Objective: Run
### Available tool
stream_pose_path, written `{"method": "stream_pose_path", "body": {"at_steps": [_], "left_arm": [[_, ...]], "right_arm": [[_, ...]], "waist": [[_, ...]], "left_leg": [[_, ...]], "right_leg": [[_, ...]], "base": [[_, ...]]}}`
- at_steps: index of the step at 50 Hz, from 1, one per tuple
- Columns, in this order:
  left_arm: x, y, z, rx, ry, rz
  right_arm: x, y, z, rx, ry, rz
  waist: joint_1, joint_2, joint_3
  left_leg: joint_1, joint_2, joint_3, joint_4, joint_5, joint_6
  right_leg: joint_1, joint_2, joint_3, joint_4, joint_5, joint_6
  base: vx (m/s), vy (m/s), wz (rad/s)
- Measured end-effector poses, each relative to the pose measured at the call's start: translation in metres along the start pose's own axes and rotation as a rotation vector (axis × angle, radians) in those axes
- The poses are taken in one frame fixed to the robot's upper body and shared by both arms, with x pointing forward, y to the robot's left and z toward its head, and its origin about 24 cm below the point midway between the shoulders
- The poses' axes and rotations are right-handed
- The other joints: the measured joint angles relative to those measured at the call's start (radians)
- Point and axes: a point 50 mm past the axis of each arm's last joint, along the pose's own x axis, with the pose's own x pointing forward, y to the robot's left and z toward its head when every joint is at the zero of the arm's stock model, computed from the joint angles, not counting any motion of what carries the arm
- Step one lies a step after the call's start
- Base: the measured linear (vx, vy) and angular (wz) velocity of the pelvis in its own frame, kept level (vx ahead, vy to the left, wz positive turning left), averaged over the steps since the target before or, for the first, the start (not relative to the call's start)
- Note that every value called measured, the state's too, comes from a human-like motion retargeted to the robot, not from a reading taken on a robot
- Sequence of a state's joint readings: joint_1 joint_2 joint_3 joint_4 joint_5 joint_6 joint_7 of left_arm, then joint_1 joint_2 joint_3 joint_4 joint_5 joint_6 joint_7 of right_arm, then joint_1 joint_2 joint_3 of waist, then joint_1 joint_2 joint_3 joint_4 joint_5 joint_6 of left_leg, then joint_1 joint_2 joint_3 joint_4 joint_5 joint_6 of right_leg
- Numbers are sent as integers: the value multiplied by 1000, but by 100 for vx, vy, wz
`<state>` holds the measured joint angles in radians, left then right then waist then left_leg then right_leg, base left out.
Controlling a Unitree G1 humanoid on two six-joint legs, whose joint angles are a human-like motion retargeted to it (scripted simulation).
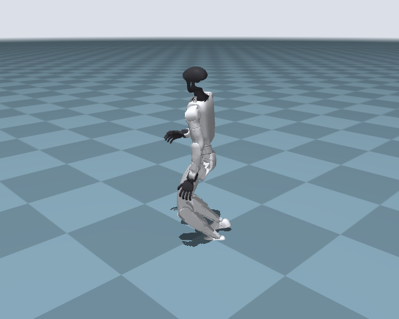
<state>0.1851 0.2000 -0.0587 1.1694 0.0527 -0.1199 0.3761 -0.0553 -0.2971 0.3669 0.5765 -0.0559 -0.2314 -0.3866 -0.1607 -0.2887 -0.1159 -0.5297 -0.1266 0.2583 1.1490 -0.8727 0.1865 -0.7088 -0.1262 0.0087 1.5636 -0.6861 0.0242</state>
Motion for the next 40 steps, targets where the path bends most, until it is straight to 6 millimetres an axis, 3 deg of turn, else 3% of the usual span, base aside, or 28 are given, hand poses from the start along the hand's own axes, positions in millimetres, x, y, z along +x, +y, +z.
{"method": "stream_pose_path", "body": {"at_steps": [2, 5, 7, 10, 12, 14, 15, 17, 20, 23, 25, 26, 29, 32, 35, 36, 38, 40], "left_arm": [[-1, -5, 1, -40, 8, -19], [1, -6, 21, -118, -68, -36], [2, 6, 49, -180, -203, -10], [-6, 40, 105, -268, -489, 77], [-21, 68, 141, -326, -693, 163], [-45, 104, 172, -378, -899, 285], [-59, 122, 184, -399, -992, 355], [-80, 151, 188, -422, -1083, 498], [-78, 155, 171, -436, -1010, 559], [-36, 99, 122, -358, -708, 323], [-13, 51, 66, -264, -420, 144], [-9, 32, 37, -208, -286, 69], [-19, -12, -33, -50, 19, -121], [-39, -28, -74, 78, 163, -230], [-40, -26, -81, 186, 163, -224], [-34, -24, -71, 210, 131, -195], [-20, -18, -41, 195, 49, -120], [-8, -12, -8, 107, -46, -61]], "right_arm": [[-11, 2, -30, -23, 139, -5], [-44, 3, -83, -57, 406, -11], [-73, -3, -114, -59, 572, -36], [-115, -20, -147, -59, 765, -100], [-142, -31, -163, -92, 867, -129], [-160, -42, -174, -139, 945, -137], [-166, -46, -177, -170, 974, -129], [-157, -49, -176, -233, 966, -94], [-107, -28, -152, -222, 817, -75], [-61, -1, -112, -97, 596, -75], [-41, 8, -84, -29, 439, -52], [-30, 9, -69, -11, 349, -28], [-3, 8, -14, 20, 61, 36], [13, 1, 39, 44, -189, 26], [23, -15, 71, -2, -336, -50], [26, -18, 67, -25, -307, -82], [26, -17, 41, -48, -165, -122], [12, -2, -7, -58, 67, -94]], "waist": [[37, 61, 10], [35, 81, -29], [42, 85, -41], [63, 97, -32], [76, 100, -16], [101, 107, 9], [116, 112, 27], [149, 119, 73], [191, 119, 107], [232, 89, 67], [238, 72, 16], [231, 70, -6], [202, 79, -50], [168, 96, -57], [126, 110, -23], [96, 91, -5], [43, 50, 19], [59, 67, 49]], "left_leg": [[105, 74, -17, -69, 75, -76], [191, 79, -19, -266, 318, -162], [211, 60, -38, -333, 433, -207], [194, 48, -72, -298, 496, -233], [159, 48, -78, -179, 461, -219], [115, 65, -86, -17, 368, -187], [89, 80, -90, 78, 310, -166], [25, 119, -98, 265, 230, -119], [-53, 155, -117, 363, 211, -83], [-47, 138, -111, 180, 293, -102], [-28, 108, -103, 10, 379, -141], [-20, 90, -101, -54, 416, -159], [22, 49, -97, -167, 466, -185], [51, 30, -95, -121, 382, -165], [59, 15, -82, 19, 63, -76], [46, -18, -72, 15, 25, -41], [44, -78, -58, -17, 0, 2], [115, -64, -86, -47, 0, -35]], "right_leg": [[96, 96, -16, -180, 74, 16], [169, 112, -15, -407, 209, 62], [193, 116, -10, -488, 269, 84], [218, 137, 1, -533, 300, 89], [216, 149, 18, -481, 251, 66], [210, 173, 28, -408, 120, 6], [205, 187, 28, -362, 31, -33], [199, 217, 24, -283, -126, -97], [224, 240, 19, -304, -151, -110], [278, 224, 46, -470, 84, -10], [277, 191, 48, -556, 286, 81], [261, 170, 43, -568, 337, 107], [219, 120, 25, -557, 361, 129], [183, 101, 27, -450, 258, 87], [156, 92, 40, -253, -36, -1], [131, 54, 44, -182, -105, -12], [91, -12, 56, -81, -142, -9], [134, 25, 40, -109, -90, -13]], "base": [[26, -6, -74], [18, -7, 22], [11, -8, 38], [3, -6, 40], [-6, -5, 40], [-6, -4, 23], [-5, -4, 4], [0, 0, 0], [1, -2, -20], [8, 2, -35], [10, 5, -62], [8, 7, -75], [4, 8, -76], [-3, 7, -49], [-4, 5, 0], [-9, 2, 74], [-4, 0, 81], [12, -2, -22]]}}
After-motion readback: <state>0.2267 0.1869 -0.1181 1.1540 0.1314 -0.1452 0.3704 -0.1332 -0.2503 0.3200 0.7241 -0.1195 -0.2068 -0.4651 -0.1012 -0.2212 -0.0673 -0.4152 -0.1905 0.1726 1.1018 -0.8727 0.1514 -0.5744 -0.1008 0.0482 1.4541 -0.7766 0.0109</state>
